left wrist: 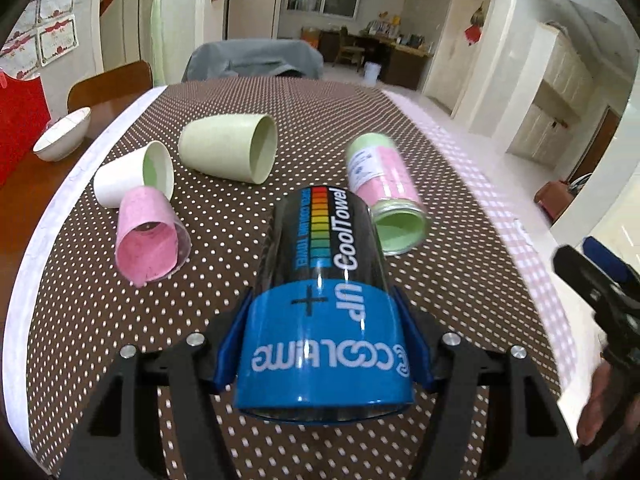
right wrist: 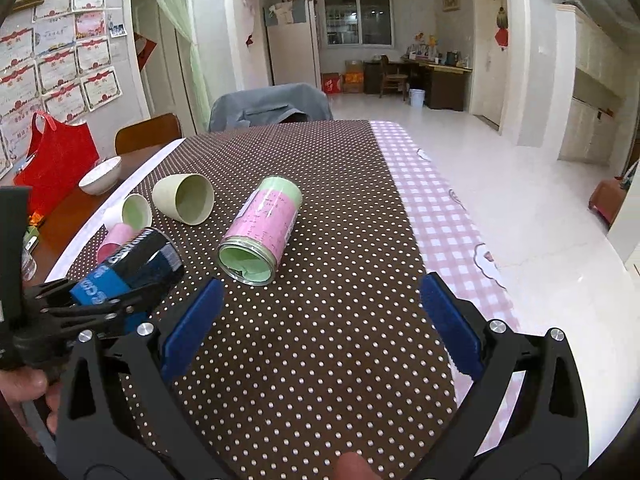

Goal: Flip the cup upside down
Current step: 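Lift the CoolTowel can with the left tool toward the right tool, then grasp the can with the right tool while the left tool opens and releases it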

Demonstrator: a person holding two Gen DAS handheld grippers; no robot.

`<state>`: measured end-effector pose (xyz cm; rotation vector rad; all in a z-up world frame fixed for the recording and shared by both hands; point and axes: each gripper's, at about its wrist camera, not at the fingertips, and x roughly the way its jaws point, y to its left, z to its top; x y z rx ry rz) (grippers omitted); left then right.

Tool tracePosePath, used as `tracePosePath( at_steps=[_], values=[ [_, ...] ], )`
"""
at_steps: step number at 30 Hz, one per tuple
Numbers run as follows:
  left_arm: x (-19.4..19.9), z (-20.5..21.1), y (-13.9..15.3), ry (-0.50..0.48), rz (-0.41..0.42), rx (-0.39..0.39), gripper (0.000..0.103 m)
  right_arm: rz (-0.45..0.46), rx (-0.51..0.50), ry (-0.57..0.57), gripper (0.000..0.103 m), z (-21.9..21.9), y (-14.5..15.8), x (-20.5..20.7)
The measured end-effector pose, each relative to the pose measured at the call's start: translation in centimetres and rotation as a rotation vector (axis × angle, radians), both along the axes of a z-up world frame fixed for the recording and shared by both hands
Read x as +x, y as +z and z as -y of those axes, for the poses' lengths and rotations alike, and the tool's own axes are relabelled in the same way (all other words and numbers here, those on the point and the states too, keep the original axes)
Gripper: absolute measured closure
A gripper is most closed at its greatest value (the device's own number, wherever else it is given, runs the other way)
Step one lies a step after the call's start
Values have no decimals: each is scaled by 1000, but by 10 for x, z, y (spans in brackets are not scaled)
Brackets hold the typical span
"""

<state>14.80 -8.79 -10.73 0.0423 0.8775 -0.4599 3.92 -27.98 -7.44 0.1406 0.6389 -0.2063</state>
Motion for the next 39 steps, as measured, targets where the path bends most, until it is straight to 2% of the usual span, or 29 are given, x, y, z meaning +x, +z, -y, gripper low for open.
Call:
tracePosePath(
  at_steps=[8, 21, 22, 23, 24, 26, 39],
  values=[
    [-48, 4, -2, -51, 33, -34, 38, -26, -1, 0, 6, -3, -8, -4],
    [-60, 17, -46, -68, -13, -3, 37, -48, -1, 11, 6, -6, -17, -8],
    [-61, 19, -47, -74, -10, 12, 37, -49, -1, 12, 6, -7, -17, -9],
    [-63, 21, -48, -80, 0, 30, 29, -50, 0, 14, 6, -7, -17, -9],
    [-65, 22, -47, -80, 16, 44, 20, -50, 2, 17, 6, -7, -17, -9],
    [-71, 22, -43, -77, 56, 64, 13, -51, 3, 20, 6, -8, -18, -9],
    [-78, -11, -11, 15, 139, 75, 12, -41, 33, 60, 6, -21, -10, -9]
  ],
)
